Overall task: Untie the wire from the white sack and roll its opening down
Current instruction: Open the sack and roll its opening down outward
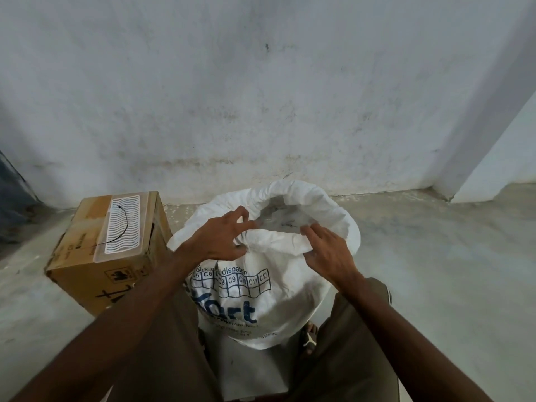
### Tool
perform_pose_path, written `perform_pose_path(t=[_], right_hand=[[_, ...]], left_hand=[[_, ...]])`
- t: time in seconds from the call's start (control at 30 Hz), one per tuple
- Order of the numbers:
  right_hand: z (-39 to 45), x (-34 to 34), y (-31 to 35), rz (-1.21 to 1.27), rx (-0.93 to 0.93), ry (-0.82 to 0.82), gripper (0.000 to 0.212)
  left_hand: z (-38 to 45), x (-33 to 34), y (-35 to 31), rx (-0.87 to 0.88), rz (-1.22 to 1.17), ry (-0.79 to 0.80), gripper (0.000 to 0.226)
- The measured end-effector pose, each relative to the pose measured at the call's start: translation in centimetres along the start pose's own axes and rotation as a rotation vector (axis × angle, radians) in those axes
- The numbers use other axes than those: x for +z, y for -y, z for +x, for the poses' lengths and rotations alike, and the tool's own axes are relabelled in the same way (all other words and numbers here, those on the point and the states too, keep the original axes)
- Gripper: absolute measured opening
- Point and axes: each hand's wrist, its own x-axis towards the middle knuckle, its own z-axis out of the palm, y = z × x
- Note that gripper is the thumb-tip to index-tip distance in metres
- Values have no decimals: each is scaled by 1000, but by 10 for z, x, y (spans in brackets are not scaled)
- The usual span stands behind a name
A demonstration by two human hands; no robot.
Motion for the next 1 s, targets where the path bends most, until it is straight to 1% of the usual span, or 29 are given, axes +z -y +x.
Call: perform_pose_path(t=[0.07,0.13,0.23,0.33,0.37,0.5,0.6,0.67,0.7,0.77,0.8,0.83,0.87,0.9,0.93,0.97,1.0], right_hand=[[7,-11,-5,-2,-27,-33,42],[14,-18,-9,-4,-38,-24,43],[16,-20,-10,23,-55,22,38],[14,-23,-10,106,-92,86,29],[15,-25,-10,108,-105,108,29],[19,-20,-14,-24,-122,161,38],[23,-14,-11,-185,-75,71,40],[21,-11,-5,-239,-27,2,44],[20,-8,-1,-238,0,7,44],[17,-1,5,-184,47,63,45],[16,2,8,-162,57,105,53],[17,4,10,-144,50,158,66],[17,5,13,-122,39,206,80],[18,7,17,-96,36,239,90],[20,9,21,-77,41,260,92],[23,10,25,-68,46,270,87],[26,11,29,-59,47,278,75]], left_hand=[[-1,-3,-9,-17,-76,45,70],[1,-7,-21,-43,-134,83,73],[5,-7,-30,-36,-86,58,70],[5,-5,-25,-43,-24,52,68],[5,-4,-22,-50,-5,53,67],[5,-6,-13,-57,20,41,63],[8,-3,-13,-30,51,-22,58],[8,1,-18,17,73,-96,47],[7,3,-20,37,83,-115,44],[5,4,-23,67,84,-140,46],[4,6,-23,81,76,-160,48],[3,7,-24,91,69,-180,50],[4,8,-24,103,71,-202,50],[5,9,-25,118,82,-223,48],[6,11,-27,143,101,-248,44],[7,14,-29,177,128,-271,42],[8,17,-30,224,159,-292,41]])
